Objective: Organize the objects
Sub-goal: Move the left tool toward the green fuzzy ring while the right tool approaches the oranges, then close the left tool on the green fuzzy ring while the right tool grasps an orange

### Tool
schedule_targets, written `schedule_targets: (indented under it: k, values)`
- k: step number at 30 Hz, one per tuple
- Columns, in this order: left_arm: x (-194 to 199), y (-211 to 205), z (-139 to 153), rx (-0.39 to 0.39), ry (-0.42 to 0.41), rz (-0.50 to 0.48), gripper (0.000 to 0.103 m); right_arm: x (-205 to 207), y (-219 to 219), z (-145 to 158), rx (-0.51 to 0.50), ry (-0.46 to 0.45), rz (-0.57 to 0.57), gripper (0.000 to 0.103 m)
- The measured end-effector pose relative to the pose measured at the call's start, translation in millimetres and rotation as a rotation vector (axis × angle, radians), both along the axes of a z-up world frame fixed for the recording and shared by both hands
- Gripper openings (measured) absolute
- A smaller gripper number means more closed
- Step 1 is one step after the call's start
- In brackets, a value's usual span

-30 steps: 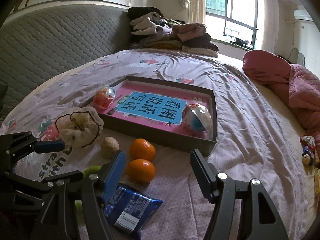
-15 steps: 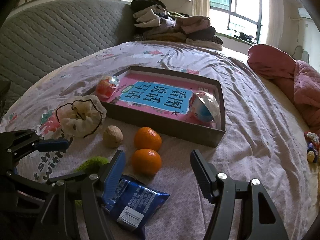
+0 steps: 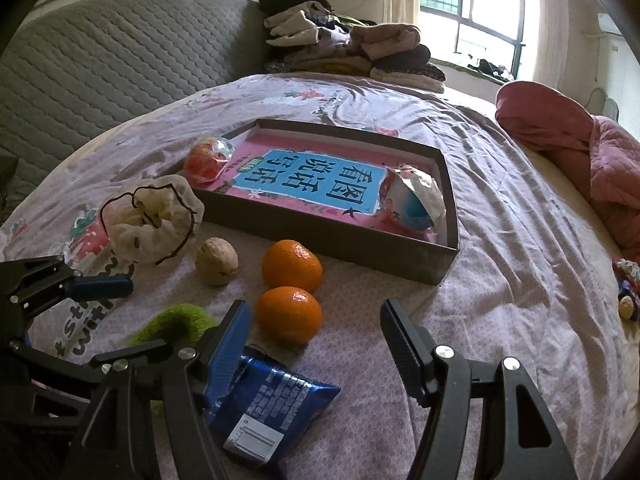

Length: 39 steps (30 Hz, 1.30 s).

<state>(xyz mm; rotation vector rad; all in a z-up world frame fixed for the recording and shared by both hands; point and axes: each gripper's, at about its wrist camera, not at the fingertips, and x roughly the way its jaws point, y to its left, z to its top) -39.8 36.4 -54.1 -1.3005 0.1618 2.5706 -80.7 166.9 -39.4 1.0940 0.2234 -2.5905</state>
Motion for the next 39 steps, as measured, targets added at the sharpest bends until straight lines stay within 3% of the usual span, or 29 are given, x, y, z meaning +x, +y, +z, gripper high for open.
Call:
schedule_targets:
  k: [17, 28, 39]
  values:
    - [-8, 1, -7, 0.014, 0.006, 0.016, 0.065, -6, -12, -12, 0.017, -0.017, 0.030, 0.066]
    - [-9, 3, -9, 0.029, 0.010, 0.022, 0.065, -8, -16, -16, -0.008, -0.049, 0.054, 0.051]
    - [-8, 7, -8, 0.047, 0.016, 0.001, 0.049, -7, -16, -14, -0.026, -0.045, 0.056, 0.040]
